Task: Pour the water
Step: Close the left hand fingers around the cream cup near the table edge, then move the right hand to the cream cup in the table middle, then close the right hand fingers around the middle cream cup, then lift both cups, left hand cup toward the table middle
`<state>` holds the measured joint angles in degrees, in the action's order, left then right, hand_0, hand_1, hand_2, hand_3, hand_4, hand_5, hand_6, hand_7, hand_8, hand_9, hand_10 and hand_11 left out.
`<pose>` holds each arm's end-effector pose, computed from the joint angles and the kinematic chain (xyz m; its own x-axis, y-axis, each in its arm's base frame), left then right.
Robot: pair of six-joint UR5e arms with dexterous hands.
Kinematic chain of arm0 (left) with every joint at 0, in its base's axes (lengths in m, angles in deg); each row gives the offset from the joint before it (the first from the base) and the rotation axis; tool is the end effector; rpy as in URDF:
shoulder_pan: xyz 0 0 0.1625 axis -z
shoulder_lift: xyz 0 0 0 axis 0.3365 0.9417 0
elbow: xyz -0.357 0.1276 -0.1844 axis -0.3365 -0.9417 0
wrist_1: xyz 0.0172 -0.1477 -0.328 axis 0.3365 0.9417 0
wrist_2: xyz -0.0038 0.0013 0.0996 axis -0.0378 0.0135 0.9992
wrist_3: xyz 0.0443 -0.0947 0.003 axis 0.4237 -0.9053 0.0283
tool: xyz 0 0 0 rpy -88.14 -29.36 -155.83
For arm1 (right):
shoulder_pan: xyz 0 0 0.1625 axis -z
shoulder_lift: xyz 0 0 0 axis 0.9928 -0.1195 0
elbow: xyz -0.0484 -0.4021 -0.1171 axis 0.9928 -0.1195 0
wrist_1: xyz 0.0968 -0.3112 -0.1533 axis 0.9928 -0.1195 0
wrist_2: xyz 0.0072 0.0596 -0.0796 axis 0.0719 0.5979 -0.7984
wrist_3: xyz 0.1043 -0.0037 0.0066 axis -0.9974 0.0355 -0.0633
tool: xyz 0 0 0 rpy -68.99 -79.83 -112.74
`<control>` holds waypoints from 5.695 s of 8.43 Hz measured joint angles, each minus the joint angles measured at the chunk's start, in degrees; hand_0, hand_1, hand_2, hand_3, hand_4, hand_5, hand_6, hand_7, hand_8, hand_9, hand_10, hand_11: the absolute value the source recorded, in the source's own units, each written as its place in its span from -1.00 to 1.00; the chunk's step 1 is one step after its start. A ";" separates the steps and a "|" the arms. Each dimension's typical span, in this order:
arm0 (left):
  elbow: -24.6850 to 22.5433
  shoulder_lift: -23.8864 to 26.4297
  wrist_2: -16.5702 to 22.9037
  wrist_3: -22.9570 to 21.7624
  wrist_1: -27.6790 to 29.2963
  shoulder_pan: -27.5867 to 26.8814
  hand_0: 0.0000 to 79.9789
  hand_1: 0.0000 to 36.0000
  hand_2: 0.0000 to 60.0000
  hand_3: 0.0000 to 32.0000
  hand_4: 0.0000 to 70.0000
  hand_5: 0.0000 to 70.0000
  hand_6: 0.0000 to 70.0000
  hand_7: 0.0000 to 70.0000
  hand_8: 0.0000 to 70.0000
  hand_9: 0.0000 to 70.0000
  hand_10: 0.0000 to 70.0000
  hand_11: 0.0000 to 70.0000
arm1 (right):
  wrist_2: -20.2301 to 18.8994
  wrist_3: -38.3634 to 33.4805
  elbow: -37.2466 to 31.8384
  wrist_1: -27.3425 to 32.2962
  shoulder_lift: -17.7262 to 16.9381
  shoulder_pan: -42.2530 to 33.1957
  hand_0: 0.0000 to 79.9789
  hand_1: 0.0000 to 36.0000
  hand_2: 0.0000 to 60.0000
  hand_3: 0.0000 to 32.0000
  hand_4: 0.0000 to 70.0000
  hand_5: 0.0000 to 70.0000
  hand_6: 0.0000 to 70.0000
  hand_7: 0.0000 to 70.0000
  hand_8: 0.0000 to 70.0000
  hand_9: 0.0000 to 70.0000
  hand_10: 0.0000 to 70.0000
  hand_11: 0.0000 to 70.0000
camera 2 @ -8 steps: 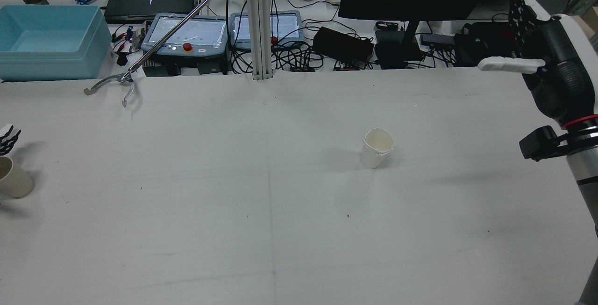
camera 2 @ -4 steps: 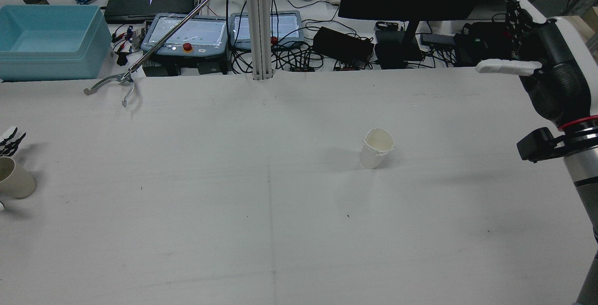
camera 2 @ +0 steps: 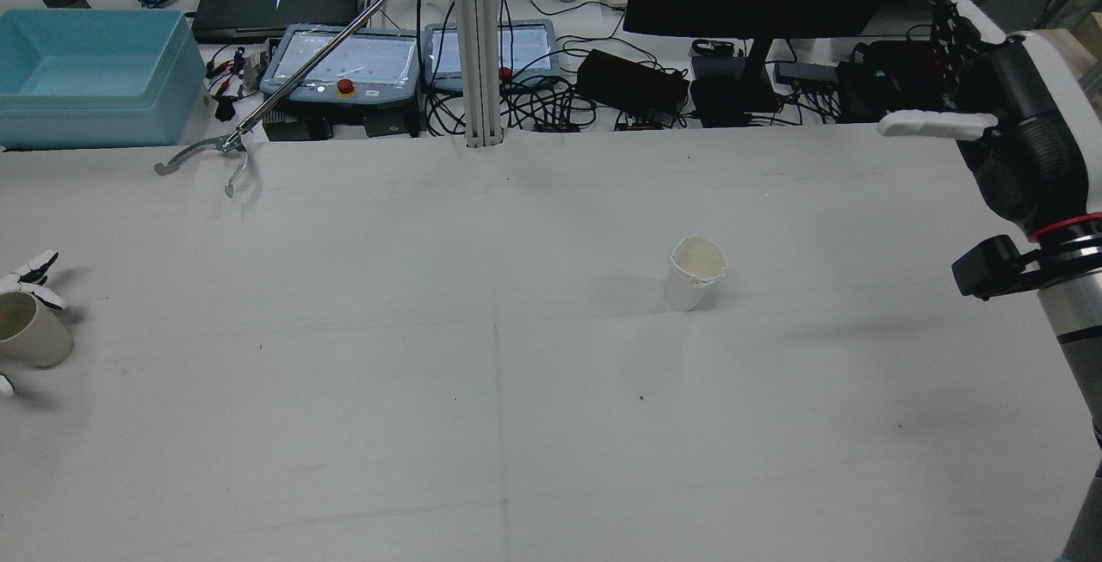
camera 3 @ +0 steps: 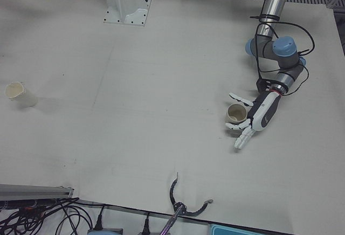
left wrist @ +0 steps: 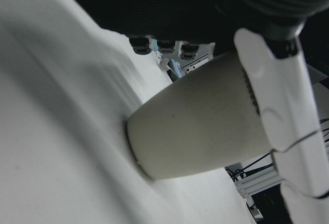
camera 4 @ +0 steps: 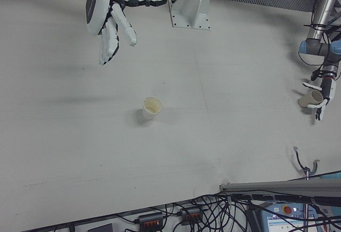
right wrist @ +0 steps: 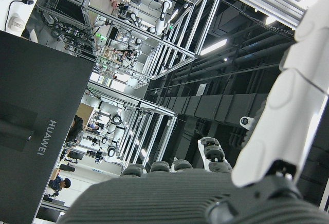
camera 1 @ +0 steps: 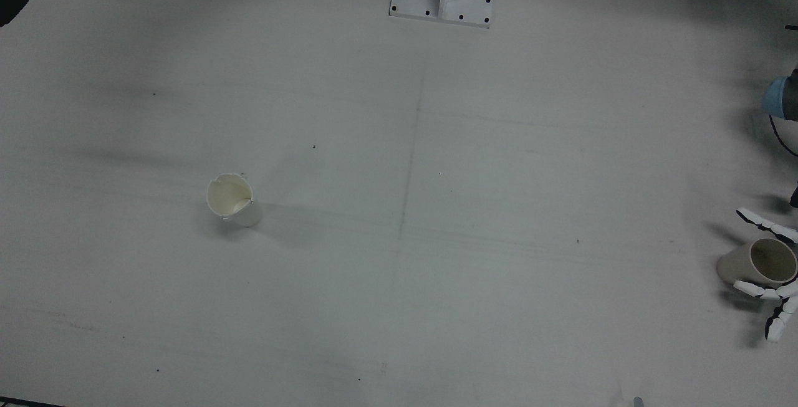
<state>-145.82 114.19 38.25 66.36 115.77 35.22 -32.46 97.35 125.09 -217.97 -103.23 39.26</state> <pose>0.1238 -0.4300 0.7785 -0.7952 -0.2765 -0.5396 0.3998 0.4299 -0.8095 -0.0935 -0.3884 0.4005 -0.9344 -0.1886 0.3023 -0.3343 0.1702 -0.9270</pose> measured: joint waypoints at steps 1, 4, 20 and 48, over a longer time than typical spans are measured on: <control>-0.08 -0.01 -0.06 -0.21 -0.23 -0.02 0.32 0.49 0.83 -1.00 0.73 0.73 -0.70 -0.44 -0.84 -0.77 -0.85 -0.75 | 0.00 0.00 0.00 0.00 0.00 0.02 0.22 -0.31 -1.00 -1.00 -0.84 -0.94 -0.96 -1.00 -1.00 -1.00 -1.00 -0.98; -0.48 -0.09 -1.20 -2.44 -2.10 0.03 0.32 1.00 1.00 -1.00 0.80 1.00 -0.55 -0.32 -0.75 -0.62 -0.77 -0.61 | 0.00 -0.03 0.02 0.00 0.06 0.34 0.22 -0.30 -1.00 -1.00 -0.84 -0.92 -0.96 -1.00 -1.00 -1.00 -1.00 -0.98; -17.45 -8.04 -5.02 -12.47 -11.55 0.39 0.25 1.00 1.00 -1.00 0.49 1.00 -0.61 -0.46 -0.82 -0.73 -0.82 -0.68 | 1.19 -7.63 -45.32 28.57 8.99 13.44 0.34 0.01 -1.00 -1.00 -0.73 -0.76 -0.91 -0.92 -1.00 -0.99 -0.99 -0.92; -23.18 9.98 -4.12 -10.55 -25.84 -10.06 0.28 1.00 1.00 -1.00 0.90 1.00 -0.45 -0.25 -0.73 -0.61 -0.78 -0.63 | 0.21 -1.64 -32.56 23.97 12.68 10.26 0.36 0.52 0.34 -1.00 -0.47 0.85 -0.65 -0.41 -0.96 -0.87 -0.90 -0.79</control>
<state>-168.99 124.17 34.13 55.80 89.93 25.16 -32.25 95.71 92.53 -193.99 -90.55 49.52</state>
